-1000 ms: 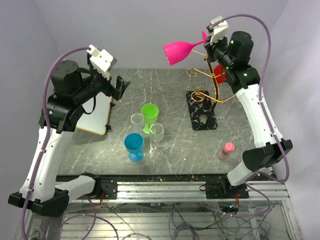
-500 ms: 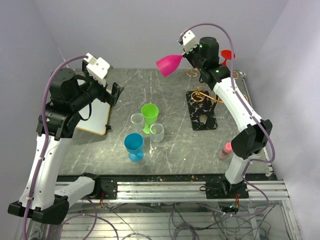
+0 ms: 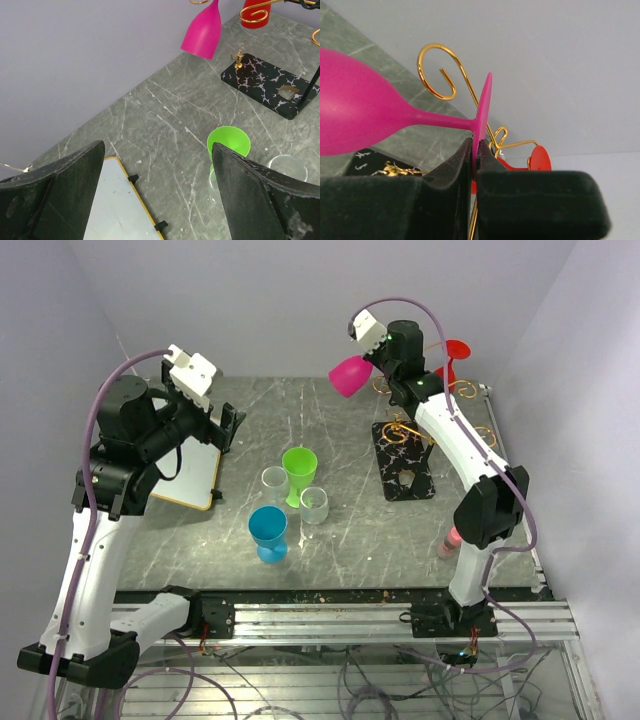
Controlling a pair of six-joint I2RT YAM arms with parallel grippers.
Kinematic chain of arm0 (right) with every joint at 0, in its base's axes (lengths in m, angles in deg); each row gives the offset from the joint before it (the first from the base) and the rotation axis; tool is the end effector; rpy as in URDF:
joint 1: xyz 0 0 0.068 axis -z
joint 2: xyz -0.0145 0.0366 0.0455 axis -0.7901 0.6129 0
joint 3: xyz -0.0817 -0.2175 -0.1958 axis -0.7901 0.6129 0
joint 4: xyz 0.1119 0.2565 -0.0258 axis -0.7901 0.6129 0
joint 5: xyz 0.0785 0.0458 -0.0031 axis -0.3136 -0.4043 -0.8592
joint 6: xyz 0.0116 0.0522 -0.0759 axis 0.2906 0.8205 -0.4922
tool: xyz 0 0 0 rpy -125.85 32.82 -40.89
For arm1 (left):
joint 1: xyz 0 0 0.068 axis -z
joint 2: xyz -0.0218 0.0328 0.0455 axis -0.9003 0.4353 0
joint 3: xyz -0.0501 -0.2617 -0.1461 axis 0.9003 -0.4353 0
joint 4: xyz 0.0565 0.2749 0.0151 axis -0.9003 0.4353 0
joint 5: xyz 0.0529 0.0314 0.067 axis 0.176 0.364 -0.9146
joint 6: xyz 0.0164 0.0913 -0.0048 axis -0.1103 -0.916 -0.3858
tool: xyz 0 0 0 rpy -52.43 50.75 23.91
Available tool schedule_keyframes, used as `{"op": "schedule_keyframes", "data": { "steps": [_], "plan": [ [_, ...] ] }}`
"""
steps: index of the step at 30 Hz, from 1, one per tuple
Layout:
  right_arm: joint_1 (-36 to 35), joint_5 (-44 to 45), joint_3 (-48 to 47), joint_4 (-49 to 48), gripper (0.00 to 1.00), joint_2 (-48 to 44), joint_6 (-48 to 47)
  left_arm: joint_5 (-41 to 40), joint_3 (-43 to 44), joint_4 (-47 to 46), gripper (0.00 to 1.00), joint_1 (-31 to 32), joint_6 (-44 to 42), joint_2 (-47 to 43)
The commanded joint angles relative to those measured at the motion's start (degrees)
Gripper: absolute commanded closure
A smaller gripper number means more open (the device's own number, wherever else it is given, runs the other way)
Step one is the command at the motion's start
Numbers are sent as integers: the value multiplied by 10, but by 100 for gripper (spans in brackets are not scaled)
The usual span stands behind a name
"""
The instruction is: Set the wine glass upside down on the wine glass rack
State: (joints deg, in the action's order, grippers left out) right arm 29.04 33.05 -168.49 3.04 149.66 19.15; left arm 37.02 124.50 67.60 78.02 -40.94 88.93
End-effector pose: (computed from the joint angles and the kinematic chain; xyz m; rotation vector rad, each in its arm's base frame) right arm 0.4937 0.1843 0.4179 -0.8036 1.6656 -0.4998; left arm 0.2194 -0.0830 0.5170 0.6747 1.5742 -0.2704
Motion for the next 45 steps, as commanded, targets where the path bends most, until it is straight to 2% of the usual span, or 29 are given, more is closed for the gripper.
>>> {"op": "schedule_keyframes", "data": {
  "steps": [1,19,32,45],
  "plan": [
    [1,43,5,-36,100,14,-39,14,-1,-13,2,-9,13,-8],
    [26,72,-50,-34,100,68,-77,32,3,-18,3,-17,28,-9],
    [27,58,-122,-40,100,127,-89,35,3,-17,3,-19,25,-8],
    [17,21,-127,-47,100,130,-77,39,9,-12,4,-20,25,-6]
  ]
}}
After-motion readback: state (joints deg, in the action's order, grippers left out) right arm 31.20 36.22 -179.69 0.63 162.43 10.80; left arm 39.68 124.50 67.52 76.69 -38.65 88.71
